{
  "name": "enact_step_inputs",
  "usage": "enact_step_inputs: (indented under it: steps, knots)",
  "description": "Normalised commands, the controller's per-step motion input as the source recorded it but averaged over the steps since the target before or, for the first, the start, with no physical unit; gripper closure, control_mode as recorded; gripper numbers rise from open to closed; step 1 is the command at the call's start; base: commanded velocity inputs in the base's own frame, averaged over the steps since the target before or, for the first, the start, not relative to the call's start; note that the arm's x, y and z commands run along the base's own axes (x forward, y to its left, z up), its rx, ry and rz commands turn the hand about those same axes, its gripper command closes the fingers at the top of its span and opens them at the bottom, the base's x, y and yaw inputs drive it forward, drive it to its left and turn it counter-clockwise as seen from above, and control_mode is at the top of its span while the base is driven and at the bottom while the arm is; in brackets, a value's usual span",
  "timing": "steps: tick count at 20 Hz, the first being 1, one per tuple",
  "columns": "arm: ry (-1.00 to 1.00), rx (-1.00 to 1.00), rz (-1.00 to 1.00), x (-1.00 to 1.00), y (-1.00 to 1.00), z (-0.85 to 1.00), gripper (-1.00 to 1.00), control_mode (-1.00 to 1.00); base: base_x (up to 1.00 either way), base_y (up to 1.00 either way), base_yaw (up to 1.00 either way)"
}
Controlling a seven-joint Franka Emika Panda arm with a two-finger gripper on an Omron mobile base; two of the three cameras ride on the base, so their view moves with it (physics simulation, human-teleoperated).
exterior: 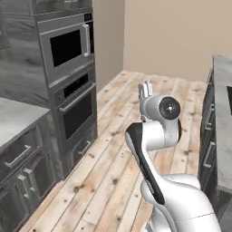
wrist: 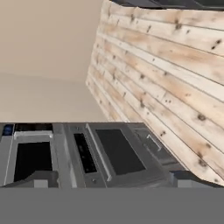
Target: Move the glass cup from next to the sink to the open cabinet. Then, move the bowl with the garlic to the fridge to clear the area for faucet cleaning.
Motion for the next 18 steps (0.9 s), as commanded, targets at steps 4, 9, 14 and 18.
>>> enact_step_inputs:
  steps: [4,9,14,18]
  knots:
    - [0.00,0.00,0.00,0.00,0.00,0.00,-1.00,1.00,0.84,0.04,-0.66]
    - [0.00,0.00,0.00,0.00,0.00,0.00,-1.00,1.00,1.00,0.33,-0.45]
    - [0.00,0.00,0.00,0.00,0.00,0.00,-1.00,1.00,0.77,0.09,-0.56]
    - [0.00,0.00,0.00,0.00,0.00,0.00,-1.00,1.00,0.27,0.00,-0.75]
